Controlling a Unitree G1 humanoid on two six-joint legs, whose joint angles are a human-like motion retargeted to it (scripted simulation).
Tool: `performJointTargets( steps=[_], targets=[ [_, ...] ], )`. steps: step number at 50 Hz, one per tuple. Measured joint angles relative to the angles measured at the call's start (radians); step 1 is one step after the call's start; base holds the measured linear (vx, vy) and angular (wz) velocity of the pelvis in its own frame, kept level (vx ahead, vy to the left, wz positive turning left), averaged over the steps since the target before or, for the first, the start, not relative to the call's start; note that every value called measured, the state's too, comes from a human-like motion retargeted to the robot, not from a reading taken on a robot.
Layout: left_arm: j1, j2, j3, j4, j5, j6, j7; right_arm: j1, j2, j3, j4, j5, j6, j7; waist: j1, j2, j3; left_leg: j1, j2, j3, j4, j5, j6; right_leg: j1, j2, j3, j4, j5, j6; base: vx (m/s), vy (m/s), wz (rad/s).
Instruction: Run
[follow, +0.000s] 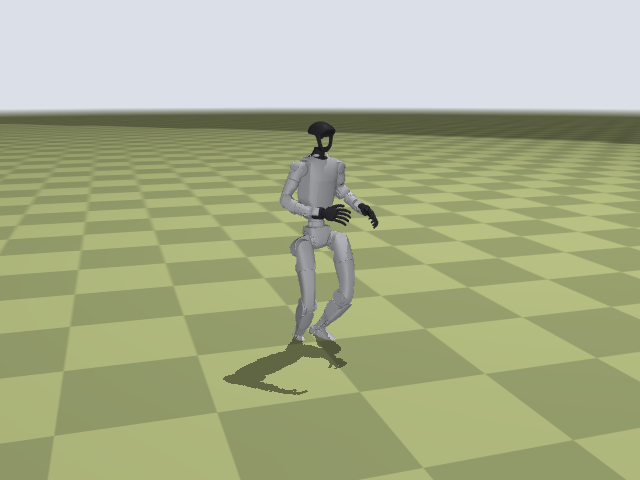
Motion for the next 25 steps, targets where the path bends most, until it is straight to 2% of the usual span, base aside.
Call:
performJointTargets(
  steps=[4, 8, 10, 14, 18, 20, 25],
  targets=[
    [-0.003, -0.001, 0.001, 0.032, -0.016, 0.001, -0.017, -0.076, -0.01, 0.006, -0.006, 0.014, -0.006, -0.003, 0.008, -0.019, -0.093, -0.158, 0.005, 0.002, 0.043, -0.008, 0.012, -0.147, 0.008, 0.018, 0.024, 0.002, -0.005, 0.01, 0.06, -0.2],
    [0.026, -0.003, -0.017, 0.037, -0.022, 0.009, -0.024, -0.084, -0.02, 0.015, -0.017, 0.027, -0.009, -0.013, -0.007, -0.034, -0.143, -0.205, -0.015, 0.008, 0.017, -0.012, 0.019, -0.23, -0.011, 0.043, 0.074, 0.007, 0.001, 0.01, 0.1, -0.12],
    [0.034, 0.009, -0.024, 0.049, -0.026, 0.014, -0.02, -0.088, -0.031, 0.018, -0.019, 0.034, -0.01, -0.021, -0.028, -0.054, -0.162, -0.191, -0.053, 0.021, -0.05, -0.008, 0.025, -0.264, -0.042, 0.063, 0.104, 0.001, 0.008, 0.02, 0.11, 0.04],
    [-0.004, 0.014, -0.053, 0.043, -0.021, 0.017, -0.002, -0.044, -0.023, 0.047, -0.012, 0.035, -0.011, -0.033, -0.086, -0.067, -0.154, -0.16, -0.102, 0.038, -0.079, -0.046, 0.038, -0.327, -0.107, 0.093, 0.275, -0.002, 0.022, -0.02, 0.11, 0.15],
    [-0.116, 0.007, -0.097, 0.018, -0.002, 0.019, 0.032, 0.036, -0.029, 0.084, 0.069, 0.049, -0.001, -0.025, -0.165, -0.098, -0.129, -0.11, -0.176, 0.051, -0.129, -0.071, 0.059, -0.407, -0.214, 0.134, 0.522, 0.039, 0.023, 0.0, 0.11, 0.33],
    [-0.207, -0.002, -0.126, 0.013, 0.009, 0.021, 0.06, 0.068, -0.036, 0.095, 0.123, 0.062, -0.004, -0.002, -0.205, -0.127, -0.116, -0.063, -0.238, 0.043, -0.224, -0.042, 0.068, -0.454, -0.268, 0.179, 0.619, 0.057, 0.027, 0.04, 0.1, 0.49],
    [-0.337, -0.029, -0.161, -0.035, -0.008, 0.001, 0.109, 0.194, -0.055, 0.111, 0.161, 0.098, -0.013, 0.051, -0.27, -0.136, -0.122, 0.003, -0.273, 0.011, -0.344, 0.02, 0.034, -0.496, -0.283, 0.217, 0.654, 0.064, 0.027, 0.06, 0.02, 0.34]
  ],
)
